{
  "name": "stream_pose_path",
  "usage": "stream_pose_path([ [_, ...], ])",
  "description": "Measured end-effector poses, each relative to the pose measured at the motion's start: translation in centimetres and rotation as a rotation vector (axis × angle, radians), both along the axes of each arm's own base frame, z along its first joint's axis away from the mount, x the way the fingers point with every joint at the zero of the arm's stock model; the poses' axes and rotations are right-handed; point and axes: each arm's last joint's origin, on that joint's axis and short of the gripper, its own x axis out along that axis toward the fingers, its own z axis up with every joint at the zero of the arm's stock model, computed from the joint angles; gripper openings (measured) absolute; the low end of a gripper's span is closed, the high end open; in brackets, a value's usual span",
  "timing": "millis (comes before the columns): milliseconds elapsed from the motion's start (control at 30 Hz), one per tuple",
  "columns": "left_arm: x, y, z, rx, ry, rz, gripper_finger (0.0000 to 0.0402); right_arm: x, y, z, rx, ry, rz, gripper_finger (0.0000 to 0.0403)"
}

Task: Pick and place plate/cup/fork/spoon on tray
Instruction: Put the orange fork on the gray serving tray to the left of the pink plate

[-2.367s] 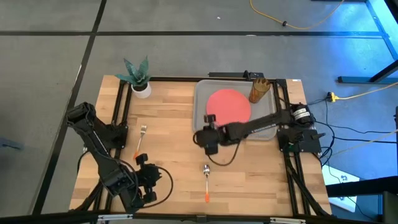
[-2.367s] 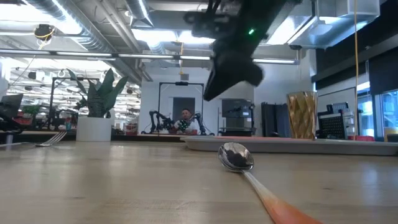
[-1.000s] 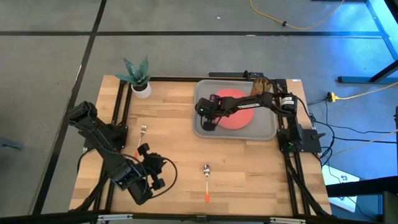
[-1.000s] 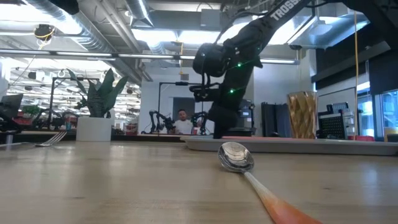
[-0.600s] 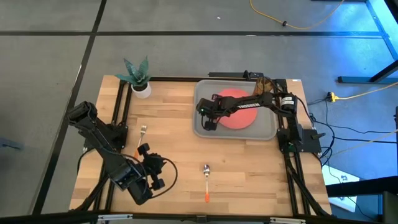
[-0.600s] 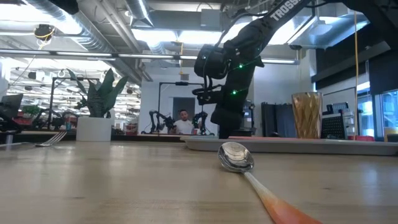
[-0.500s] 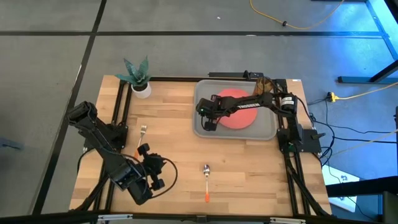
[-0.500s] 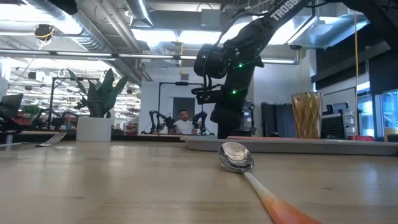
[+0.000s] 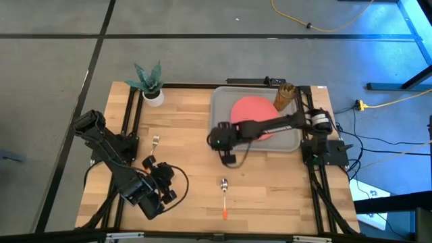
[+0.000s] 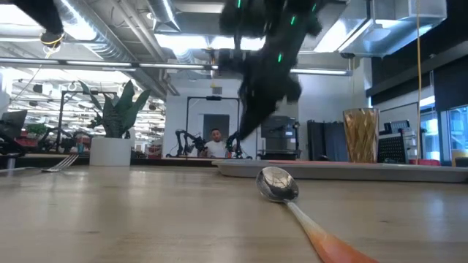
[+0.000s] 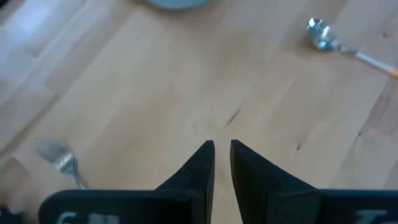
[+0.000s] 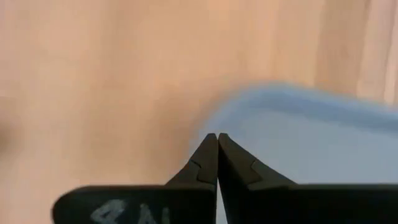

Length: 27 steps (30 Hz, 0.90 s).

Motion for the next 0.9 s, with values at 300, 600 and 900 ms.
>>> stream_pose_path([
  [300, 0.3, 0.2, -0.3, -0.15, 0.09, 0.088, 0.0046, -3.3, 7.9, 6.3, 0.008, -0.169, 0.195, 0.0005],
  [600, 1.5, 2.1, -1.3, -0.309, 0.233, 0.252, 0.0069, -6.3, 11.9, 9.5, -0.011, -0.271, 0.262, 0.0005],
  [900, 2.2, 4.0, -2.2, -0.366, 0.257, 0.472, 0.0069, -8.3, 13.9, 10.8, -0.064, -0.3, 0.294, 0.0005],
])
